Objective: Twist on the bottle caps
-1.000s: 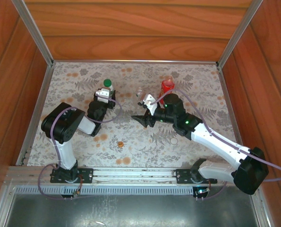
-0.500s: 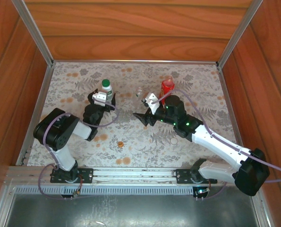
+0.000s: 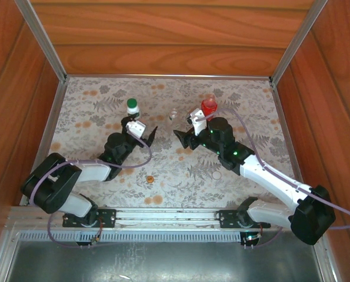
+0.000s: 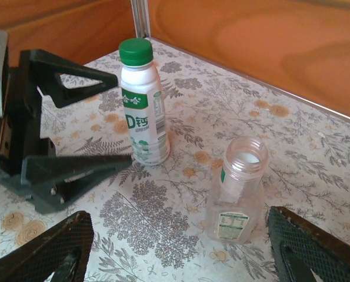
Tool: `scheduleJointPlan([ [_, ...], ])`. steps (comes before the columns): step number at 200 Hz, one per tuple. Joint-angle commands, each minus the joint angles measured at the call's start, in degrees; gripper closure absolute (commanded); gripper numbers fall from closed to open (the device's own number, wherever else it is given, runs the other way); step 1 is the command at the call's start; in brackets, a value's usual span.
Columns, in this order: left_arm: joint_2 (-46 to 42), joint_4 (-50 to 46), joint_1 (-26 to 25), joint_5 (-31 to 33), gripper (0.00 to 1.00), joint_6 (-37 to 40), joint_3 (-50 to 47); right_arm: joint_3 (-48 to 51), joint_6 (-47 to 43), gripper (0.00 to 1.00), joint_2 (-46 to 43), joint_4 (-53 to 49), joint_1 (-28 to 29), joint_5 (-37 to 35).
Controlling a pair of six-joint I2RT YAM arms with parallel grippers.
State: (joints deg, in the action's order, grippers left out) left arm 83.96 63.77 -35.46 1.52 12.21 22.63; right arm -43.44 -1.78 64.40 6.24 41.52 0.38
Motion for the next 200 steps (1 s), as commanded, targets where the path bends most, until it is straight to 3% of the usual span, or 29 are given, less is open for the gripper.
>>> scheduleJointPlan([
  [1, 3.0, -2.8, -1.4, -8.3, 0.0, -1.0, 3.7, 1.3, 1.1, 0.18, -2.0, 1.0, -0.6, -0.7],
  [43, 13.5, -2.7, -1.9, -14.1, 0.0, -5.7, 12.4, 2.9, 0.8, 0.19, -4.7, -0.3, -0.8, -0.7],
  [75, 20.5, -2.1, -1.8, -14.7, 0.0, -7.4, 17.7, 3.8, 0.6, 0.19, -6.7, -1.7, -1.0, -1.1],
  [166, 29.2, -0.8, 0.1, -15.5, 0.0, -12.7, 23.8, 5.4, 0.4, 0.19, -8.5, -2.6, -1.3, -1.3],
  [200, 29.3, -0.7, 0.5, -17.2, 0.11, -13.3, 23.8, 5.1, 0.7, 0.19, -8.2, -2.3, -1.3, -1.1],
])
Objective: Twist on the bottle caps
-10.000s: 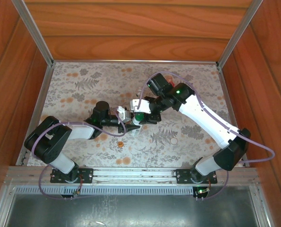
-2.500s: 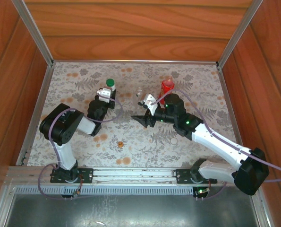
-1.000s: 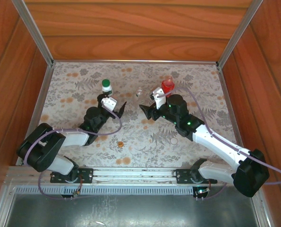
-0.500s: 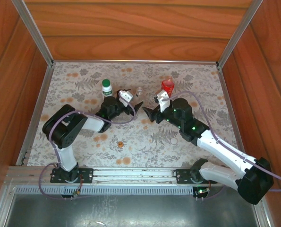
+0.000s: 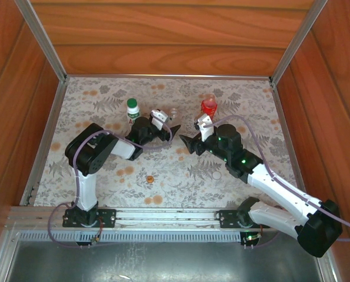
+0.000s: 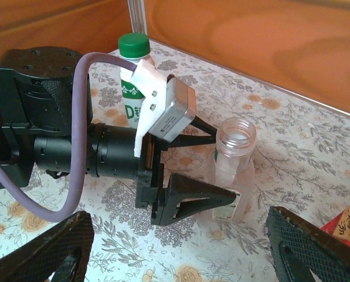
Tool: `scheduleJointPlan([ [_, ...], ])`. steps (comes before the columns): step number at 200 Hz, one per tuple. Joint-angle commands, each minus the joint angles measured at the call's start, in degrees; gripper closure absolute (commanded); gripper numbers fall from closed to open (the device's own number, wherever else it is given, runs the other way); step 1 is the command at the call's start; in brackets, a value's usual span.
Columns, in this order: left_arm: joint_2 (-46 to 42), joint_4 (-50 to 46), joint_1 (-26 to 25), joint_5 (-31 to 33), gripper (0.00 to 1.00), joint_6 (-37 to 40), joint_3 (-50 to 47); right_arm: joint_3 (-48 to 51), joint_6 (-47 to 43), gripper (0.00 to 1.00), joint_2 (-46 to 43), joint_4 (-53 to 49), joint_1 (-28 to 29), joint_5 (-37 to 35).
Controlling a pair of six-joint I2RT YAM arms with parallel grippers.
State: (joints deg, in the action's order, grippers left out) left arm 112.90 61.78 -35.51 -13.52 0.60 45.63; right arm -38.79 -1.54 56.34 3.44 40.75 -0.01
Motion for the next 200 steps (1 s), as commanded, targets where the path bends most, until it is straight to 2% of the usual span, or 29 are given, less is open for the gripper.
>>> scheduleJointPlan([
  [1, 0.3, 1.3, 0.5, -2.2, 0.11, -1.7, 0.8, 0.5, 0.4, 0.19, -0.2, 0.5, -0.5, -0.7],
  [73, 1.7, 1.2, 0.6, -3.3, 0.15, -2.4, 4.5, 0.6, 0.6, 0.2, 0.1, 0.4, -0.6, -0.3],
  [152, 1.3, 1.2, 0.6, -5.2, 0.51, -2.2, 4.7, 0.8, 0.6, 0.2, 0.0, -0.1, -0.6, -0.7],
  [200, -2.4, 1.2, 0.6, -7.1, 0.59, -1.7, 1.4, 1.0, 1.7, 0.21, -0.8, -0.5, -0.6, -1.7],
])
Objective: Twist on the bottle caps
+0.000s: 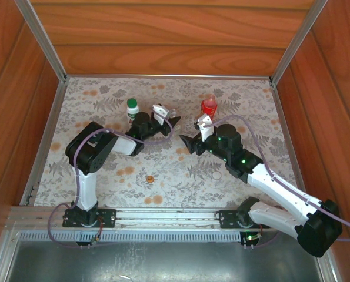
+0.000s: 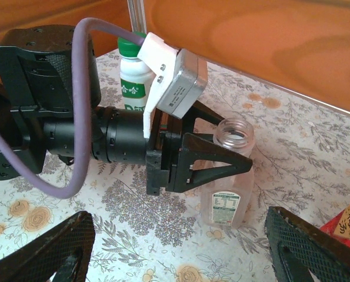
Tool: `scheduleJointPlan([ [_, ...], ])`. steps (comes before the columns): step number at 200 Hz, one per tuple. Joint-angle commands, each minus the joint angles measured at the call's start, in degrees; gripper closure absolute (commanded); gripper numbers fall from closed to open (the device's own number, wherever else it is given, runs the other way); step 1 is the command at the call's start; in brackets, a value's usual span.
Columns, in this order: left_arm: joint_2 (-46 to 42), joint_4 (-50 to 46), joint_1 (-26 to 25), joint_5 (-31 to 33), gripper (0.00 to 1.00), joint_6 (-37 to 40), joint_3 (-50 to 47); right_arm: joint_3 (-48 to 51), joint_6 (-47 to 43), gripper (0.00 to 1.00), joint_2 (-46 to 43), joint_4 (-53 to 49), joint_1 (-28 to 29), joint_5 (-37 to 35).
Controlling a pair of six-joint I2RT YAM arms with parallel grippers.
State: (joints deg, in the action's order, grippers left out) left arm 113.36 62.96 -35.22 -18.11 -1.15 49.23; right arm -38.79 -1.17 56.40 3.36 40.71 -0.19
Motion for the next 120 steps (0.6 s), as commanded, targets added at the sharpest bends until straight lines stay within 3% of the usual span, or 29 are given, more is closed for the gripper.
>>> scheduleJointPlan([
  [1, -3.0, 0.0, 0.3, -2.6, 0.59, 0.0, -2.4, 1.1, 1.4, 0.21, -0.9, -0.4, -0.5, -1.6],
  [38, -7.4, 0.0, 0.1, -8.8, 0.6, 2.6, -7.1, 2.4, 5.5, 0.21, -2.2, -1.4, -0.5, -4.2],
  [62, -10.5, 0.0, -0.6, -16.9, 0.59, 5.8, -10.8, 2.8, 14.3, 0.22, -3.6, -7.4, -0.5, -12.5],
  [98, -13.3, -0.2, -2.5, -25.7, 0.59, 9.8, -15.6, 5.8, 19.3, 0.18, -7.3, -16.2, -0.5, -18.9],
  [120, -12.9, -0.1, -3.4, -27.3, 0.59, 10.9, -17.0, 7.5, 21.4, 0.2, -10.1, -21.1, -1.2, -15.3],
])
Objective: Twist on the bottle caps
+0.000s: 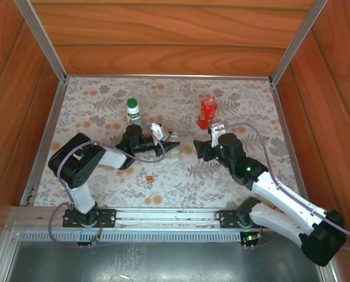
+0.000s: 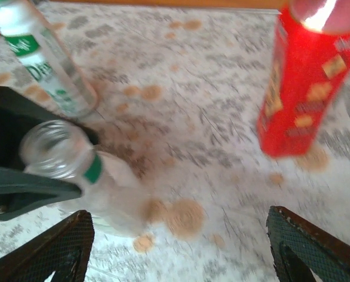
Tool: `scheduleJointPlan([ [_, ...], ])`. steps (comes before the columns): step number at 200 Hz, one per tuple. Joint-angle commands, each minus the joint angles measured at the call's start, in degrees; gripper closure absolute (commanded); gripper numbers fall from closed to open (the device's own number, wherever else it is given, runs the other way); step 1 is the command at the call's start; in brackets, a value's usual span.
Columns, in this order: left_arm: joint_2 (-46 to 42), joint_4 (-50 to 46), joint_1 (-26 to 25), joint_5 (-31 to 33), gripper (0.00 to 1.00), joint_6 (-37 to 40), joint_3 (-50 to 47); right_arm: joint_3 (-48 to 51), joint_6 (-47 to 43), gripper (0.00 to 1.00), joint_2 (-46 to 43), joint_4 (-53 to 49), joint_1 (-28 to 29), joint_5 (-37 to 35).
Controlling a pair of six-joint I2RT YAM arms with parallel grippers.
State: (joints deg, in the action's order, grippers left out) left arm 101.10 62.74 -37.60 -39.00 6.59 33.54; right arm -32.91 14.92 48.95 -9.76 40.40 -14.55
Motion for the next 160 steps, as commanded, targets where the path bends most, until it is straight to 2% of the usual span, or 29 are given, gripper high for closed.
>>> scheduleJointPlan([
  [1, -0.5, 0.1, -1.0, -6.4, 0.59, 3.2, -1.4, 1.6, 5.4, 0.2, -2.7, -8.2, -1.0, -0.8],
  [26, 0.7, 0.2, -2.1, -4.0, 0.59, 5.3, -2.1, 2.2, 9.5, 0.2, -3.5, -13.2, -1.3, 0.0],
  [39, 0.9, 0.5, -2.7, -3.1, 0.55, 6.1, -2.2, 2.9, 10.9, 0.2, -4.2, -14.7, -1.2, 0.1],
  [53, 0.8, 1.3, -3.1, -2.6, 0.41, 5.9, -2.5, 3.8, 12.3, 0.2, -5.5, -15.2, -1.3, 0.3],
  [66, 1.2, 3.5, -3.2, -1.8, 0.23, 5.1, -3.0, 4.6, 13.0, 0.19, -6.5, -14.6, -1.3, 0.8],
  [84, 2.6, 9.1, -3.1, -1.3, 0.09, 3.7, -4.5, 5.1, 13.6, 0.19, -6.6, -13.6, -1.4, 1.9],
  [114, 7.7, 18.3, -2.9, -1.6, 0.05, 0.8, -5.6, 4.2, 14.1, 0.19, -3.9, -13.1, -1.5, 3.5],
  [160, 9.4, 18.5, -1.4, -0.5, 0.02, 1.4, -5.7, 2.8, 14.0, 0.19, -1.5, -12.1, -1.4, 5.6],
])
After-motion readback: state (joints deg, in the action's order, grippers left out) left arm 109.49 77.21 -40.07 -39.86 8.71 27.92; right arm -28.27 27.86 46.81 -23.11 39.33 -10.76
